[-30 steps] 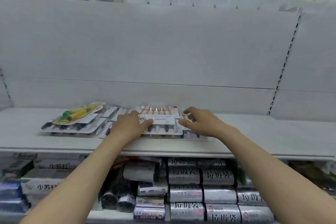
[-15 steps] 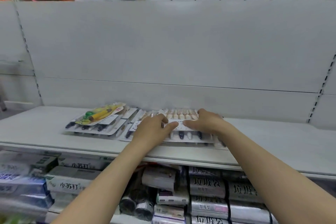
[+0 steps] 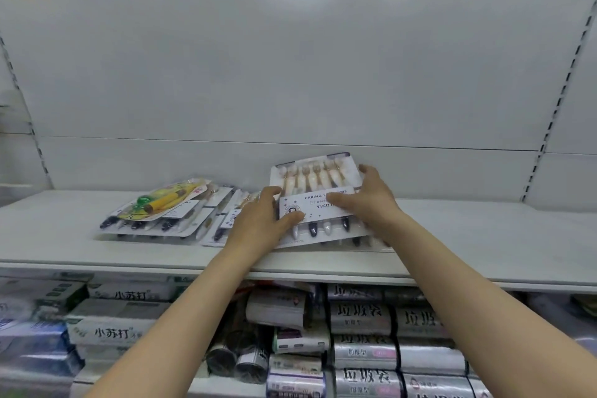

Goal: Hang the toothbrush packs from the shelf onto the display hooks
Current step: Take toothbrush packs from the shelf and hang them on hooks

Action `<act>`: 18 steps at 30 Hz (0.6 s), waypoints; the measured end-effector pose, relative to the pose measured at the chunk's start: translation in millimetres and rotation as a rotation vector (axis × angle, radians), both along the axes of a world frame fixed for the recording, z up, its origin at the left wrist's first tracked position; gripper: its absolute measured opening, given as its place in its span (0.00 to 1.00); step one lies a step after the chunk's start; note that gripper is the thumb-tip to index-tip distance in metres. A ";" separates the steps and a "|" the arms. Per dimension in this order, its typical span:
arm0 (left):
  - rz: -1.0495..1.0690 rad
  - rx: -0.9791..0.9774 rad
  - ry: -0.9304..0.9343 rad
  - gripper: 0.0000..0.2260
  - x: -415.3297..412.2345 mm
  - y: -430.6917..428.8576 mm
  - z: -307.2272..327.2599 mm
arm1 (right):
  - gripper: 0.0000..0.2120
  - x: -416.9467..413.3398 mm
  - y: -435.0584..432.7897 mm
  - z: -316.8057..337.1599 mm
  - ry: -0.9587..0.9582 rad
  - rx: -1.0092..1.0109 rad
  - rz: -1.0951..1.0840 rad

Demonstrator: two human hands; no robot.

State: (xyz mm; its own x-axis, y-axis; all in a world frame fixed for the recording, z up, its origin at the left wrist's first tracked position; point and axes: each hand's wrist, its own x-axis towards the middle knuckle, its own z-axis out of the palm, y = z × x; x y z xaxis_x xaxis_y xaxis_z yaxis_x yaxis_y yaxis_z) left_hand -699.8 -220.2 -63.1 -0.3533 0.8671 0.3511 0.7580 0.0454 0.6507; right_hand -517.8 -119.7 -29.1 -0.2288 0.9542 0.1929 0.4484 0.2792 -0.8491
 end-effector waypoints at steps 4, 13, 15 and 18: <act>-0.014 0.043 -0.042 0.34 -16.3 -7.2 10.7 | 0.28 -5.8 -6.2 16.2 0.440 -0.195 0.095; 0.551 -0.061 0.184 0.33 -147.4 -19.5 36.9 | 0.11 -40.2 -10.4 34.7 0.608 0.007 0.170; 0.627 -0.305 0.196 0.32 -162.4 -20.4 35.7 | 0.11 -51.4 -13.5 33.9 0.617 0.004 0.188; 0.607 -0.470 0.174 0.29 -168.0 -19.5 28.9 | 0.12 -63.9 -17.0 34.7 0.618 0.017 0.214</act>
